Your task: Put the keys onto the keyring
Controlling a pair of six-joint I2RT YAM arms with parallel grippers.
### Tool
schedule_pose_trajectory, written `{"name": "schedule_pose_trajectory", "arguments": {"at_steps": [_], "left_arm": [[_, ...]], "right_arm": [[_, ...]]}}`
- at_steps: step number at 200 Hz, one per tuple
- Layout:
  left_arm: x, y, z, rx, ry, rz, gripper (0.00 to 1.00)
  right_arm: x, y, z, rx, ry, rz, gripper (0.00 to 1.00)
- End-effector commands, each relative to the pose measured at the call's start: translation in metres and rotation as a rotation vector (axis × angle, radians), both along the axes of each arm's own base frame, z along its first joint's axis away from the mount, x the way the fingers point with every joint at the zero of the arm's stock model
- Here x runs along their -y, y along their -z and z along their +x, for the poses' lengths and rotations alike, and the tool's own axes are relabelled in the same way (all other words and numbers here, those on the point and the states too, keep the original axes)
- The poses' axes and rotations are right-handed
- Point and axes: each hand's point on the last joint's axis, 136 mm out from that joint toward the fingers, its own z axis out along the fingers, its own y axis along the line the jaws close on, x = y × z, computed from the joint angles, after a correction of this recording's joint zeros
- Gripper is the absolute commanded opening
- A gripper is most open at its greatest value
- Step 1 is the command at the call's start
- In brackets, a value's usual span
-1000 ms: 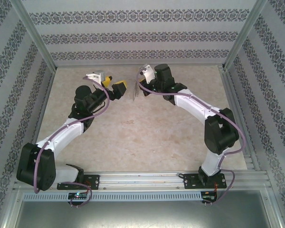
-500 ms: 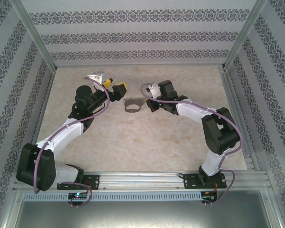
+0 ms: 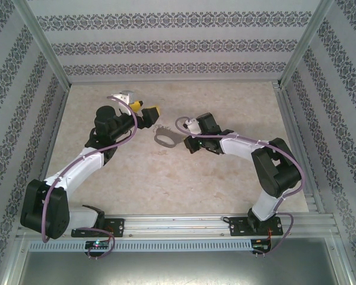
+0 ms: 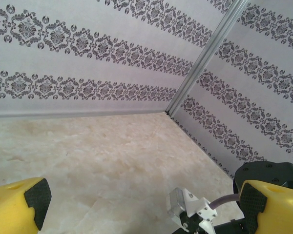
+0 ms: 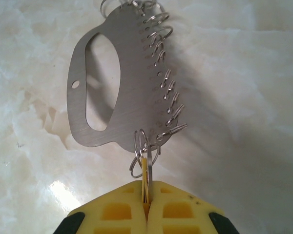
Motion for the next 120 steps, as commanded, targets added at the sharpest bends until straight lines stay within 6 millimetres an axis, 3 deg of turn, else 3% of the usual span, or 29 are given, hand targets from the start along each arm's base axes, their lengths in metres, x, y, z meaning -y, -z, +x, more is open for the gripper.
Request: {"name": "schedule_pose_trajectory", "arguments": {"at_steps": [1,59,91,120], "left_arm": [[0.000,-0.010,0.003,0.003,0.012,0.000,1.00],[0.000,-0.010,0.006,-0.010,0.009,0.015,1.00],[0.001,-0.009,0.007,-0.018,0.010,0.021,1.00],[0.001,-0.009,0.009,-0.021,0.009,0.028,1.00]], "right_arm": [[-0.001,0.001,-0.012,-0.028,0.004,-0.004,0.00],[-0.003,0.022,-0.032,-0.178,-0.014,-0.059,0.00],[-0.001,0.023,-0.036,-0.198,0.005,-0.052,0.00],[0.004,0.017,-0.041,-0.198,0.023,-0.051,0.34]]}}
